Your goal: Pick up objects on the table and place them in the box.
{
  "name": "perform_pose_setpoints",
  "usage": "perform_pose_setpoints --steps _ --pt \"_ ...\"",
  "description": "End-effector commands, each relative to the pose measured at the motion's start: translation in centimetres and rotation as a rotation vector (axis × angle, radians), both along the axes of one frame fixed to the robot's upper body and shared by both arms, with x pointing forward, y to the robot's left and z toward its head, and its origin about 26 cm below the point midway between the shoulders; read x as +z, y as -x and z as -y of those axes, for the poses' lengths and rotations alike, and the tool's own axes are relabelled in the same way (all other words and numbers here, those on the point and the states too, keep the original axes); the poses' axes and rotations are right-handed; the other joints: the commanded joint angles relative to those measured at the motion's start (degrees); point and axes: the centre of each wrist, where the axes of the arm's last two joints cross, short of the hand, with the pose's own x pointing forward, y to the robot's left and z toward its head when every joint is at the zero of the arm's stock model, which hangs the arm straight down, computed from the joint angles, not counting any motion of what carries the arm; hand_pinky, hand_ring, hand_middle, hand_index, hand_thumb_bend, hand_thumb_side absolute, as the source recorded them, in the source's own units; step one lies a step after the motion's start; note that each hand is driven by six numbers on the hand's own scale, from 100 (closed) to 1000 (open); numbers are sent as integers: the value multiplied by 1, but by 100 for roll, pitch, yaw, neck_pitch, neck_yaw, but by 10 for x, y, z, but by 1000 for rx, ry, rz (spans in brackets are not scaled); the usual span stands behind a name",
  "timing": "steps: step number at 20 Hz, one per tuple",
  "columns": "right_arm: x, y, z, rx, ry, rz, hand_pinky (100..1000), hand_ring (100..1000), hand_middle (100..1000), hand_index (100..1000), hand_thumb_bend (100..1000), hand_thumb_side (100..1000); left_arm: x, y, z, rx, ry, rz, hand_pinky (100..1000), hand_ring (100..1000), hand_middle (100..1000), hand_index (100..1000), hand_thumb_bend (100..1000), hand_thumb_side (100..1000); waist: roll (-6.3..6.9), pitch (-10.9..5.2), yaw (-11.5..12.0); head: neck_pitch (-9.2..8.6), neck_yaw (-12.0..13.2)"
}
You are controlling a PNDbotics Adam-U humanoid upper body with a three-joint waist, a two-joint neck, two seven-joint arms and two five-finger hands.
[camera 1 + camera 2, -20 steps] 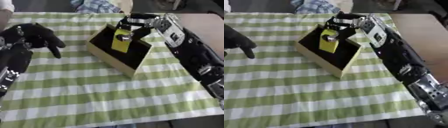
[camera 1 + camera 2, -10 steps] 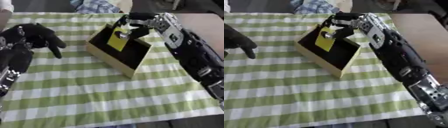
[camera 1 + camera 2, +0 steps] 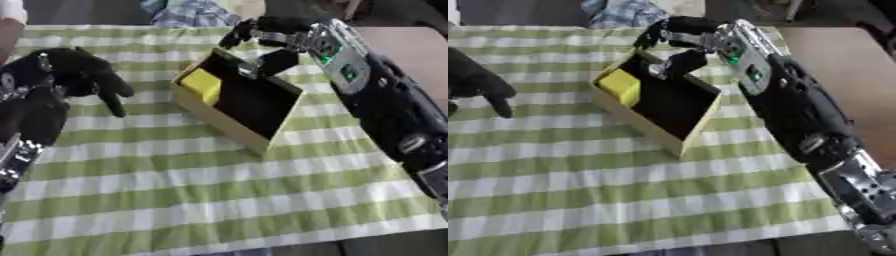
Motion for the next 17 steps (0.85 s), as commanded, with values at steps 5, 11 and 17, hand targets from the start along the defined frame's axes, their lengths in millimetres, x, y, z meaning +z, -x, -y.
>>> perform_pose_setpoints --steps 5,11,17 --pt "57 23 20 -7 -188 164 773 764 743 885 100 714 7 2 -1 4 9 26 538 686 630 815 100 631 42 -120 -51 -55 101" --pt "90 56 45 -40 -364 296 736 741 719 867 100 694 7 1 -3 12 8 31 539 686 630 814 100 635 61 -123 -114 -50 205" --pt "106 96 75 -106 -509 454 681 708 704 852 100 650 9 1 -5 20 13 47 539 686 631 814 100 645 101 -106 -187 -70 333"
